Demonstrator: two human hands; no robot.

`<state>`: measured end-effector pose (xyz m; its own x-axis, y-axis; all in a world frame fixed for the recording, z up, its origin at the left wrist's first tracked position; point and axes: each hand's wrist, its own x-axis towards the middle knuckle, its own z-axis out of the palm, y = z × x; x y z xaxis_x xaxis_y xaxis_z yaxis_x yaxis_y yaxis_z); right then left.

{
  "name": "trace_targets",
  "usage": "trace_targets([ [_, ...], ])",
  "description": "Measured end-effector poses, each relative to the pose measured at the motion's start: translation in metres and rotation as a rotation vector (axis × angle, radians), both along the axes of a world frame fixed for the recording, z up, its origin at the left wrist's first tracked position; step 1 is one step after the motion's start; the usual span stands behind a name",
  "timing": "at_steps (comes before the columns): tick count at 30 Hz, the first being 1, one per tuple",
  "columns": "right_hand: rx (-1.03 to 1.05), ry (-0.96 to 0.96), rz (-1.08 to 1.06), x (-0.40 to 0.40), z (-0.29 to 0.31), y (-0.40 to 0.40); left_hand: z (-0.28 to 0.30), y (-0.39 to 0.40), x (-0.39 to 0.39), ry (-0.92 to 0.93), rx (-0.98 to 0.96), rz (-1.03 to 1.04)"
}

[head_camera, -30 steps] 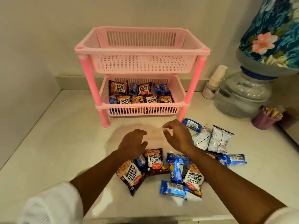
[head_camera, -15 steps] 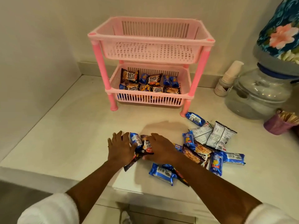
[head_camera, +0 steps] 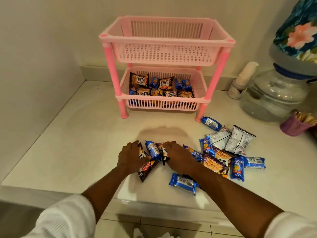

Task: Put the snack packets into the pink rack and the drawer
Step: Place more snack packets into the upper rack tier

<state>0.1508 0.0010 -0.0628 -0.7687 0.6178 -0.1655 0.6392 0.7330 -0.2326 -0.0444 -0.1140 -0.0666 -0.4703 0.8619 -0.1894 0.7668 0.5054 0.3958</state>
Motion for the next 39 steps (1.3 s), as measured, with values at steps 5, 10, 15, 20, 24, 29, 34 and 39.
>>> trace_targets([
  [5, -0.023, 0.003, -0.079, -0.002, 0.005, 0.008, 0.005, 0.007, -0.023, -0.089, -0.002, -0.025],
  [10, -0.047, 0.147, -0.284, -0.005, 0.021, 0.014, 0.005, 0.012, -0.043, -0.260, 0.024, 0.023],
  [15, -0.112, 0.502, -0.388, -0.010, 0.035, 0.012, 0.014, 0.018, -0.057, -0.363, 0.085, 0.072],
  [20, -0.296, 0.838, -0.511, -0.029, 0.058, -0.009, 0.052, 0.030, -0.059, -0.589, 0.282, 0.200],
  [24, -0.464, 1.145, -0.522, -0.055, 0.082, -0.028, 0.097, 0.046, -0.039, -1.009, 0.495, 0.481],
  [29, -0.469, 1.355, -0.596, -0.073, 0.114, -0.019, 0.144, 0.057, 0.000, -1.188, 0.618, 0.468],
  [34, -0.295, 1.322, -0.534, -0.072, 0.143, 0.005, 0.178, 0.070, 0.034, -1.106, 0.626, 0.282],
  [39, -0.270, 1.367, -0.474, -0.064, 0.168, 0.028, 0.213, 0.086, 0.059, -1.151, 0.657, 0.237],
])
